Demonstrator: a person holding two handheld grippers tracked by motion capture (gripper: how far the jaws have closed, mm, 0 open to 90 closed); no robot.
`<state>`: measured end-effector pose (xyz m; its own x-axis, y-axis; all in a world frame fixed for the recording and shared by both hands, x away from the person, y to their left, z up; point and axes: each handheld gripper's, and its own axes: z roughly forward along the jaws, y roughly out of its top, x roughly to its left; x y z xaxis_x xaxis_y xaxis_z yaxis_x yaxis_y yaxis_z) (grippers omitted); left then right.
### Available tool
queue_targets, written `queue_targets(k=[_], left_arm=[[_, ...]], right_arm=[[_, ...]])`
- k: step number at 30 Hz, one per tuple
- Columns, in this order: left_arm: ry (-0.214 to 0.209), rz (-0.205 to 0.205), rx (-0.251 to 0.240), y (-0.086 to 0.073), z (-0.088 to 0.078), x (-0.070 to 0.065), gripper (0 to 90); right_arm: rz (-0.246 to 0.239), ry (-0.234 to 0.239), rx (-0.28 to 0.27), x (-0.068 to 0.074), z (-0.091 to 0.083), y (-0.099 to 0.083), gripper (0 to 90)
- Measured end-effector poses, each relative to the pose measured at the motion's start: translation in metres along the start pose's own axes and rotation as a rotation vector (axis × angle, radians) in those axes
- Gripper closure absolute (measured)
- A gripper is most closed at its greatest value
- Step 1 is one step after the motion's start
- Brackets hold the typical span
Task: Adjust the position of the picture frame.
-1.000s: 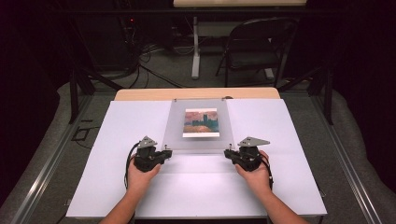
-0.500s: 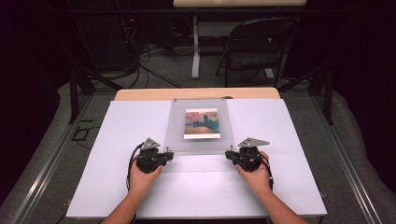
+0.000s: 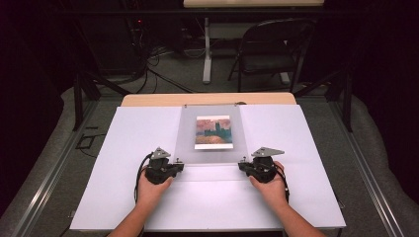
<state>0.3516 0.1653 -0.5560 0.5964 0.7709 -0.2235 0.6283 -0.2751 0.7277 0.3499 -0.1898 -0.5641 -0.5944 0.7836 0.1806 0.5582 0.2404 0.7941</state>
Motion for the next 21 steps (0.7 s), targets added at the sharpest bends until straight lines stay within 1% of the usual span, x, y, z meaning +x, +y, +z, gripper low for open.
queue_targets(k=[2,4,5,6,8,9,10,13,14,16,20,21], left_arm=[[-0.006,-0.005,-0.004,0.0,0.0,0.001,83.6],[0.001,-0.005,-0.013,0.0,-0.001,0.0,82.6],[-0.006,-0.007,-0.014,0.0,-0.002,-0.001,81.2],[-0.003,-0.014,-0.025,0.0,-0.003,-0.002,79.1],[-0.004,-0.003,-0.029,0.0,-0.005,-0.004,74.2],[-0.005,-0.002,-0.026,-0.001,-0.007,-0.005,71.1],[-0.012,-0.001,-0.027,-0.001,-0.008,-0.006,67.0],[-0.007,0.0,-0.034,-0.003,-0.011,-0.007,56.5],[-0.01,-0.008,-0.035,-0.003,-0.012,-0.008,53.3],[-0.011,-0.006,-0.034,-0.004,-0.014,-0.009,48.5],[-0.013,-0.002,-0.031,-0.007,-0.018,-0.011,43.6],[-0.019,0.005,-0.018,-0.007,-0.02,-0.01,43.0]], right_arm=[[-0.001,-0.003,-0.007,0.0,-0.001,0.0,80.3],[-0.012,0.0,-0.009,0.0,-0.002,-0.001,77.3],[-0.013,0.0,-0.007,0.001,-0.002,-0.001,75.8],[-0.013,0.0,-0.01,0.001,-0.002,-0.001,74.2],[-0.016,0.005,-0.014,0.002,-0.003,-0.001,69.6],[-0.014,0.0,-0.008,0.003,-0.004,-0.002,66.8],[-0.018,-0.001,-0.013,0.004,-0.004,-0.002,63.6],[-0.019,-0.007,-0.007,0.006,-0.006,-0.003,53.0],[-0.015,-0.002,0.002,0.007,-0.007,-0.003,50.2],[-0.028,0.003,0.021,0.008,-0.01,-0.003,46.1],[-0.051,0.007,0.019,0.011,-0.017,-0.002,44.5],[-0.054,0.005,0.011,0.012,-0.019,-0.003,44.3]])
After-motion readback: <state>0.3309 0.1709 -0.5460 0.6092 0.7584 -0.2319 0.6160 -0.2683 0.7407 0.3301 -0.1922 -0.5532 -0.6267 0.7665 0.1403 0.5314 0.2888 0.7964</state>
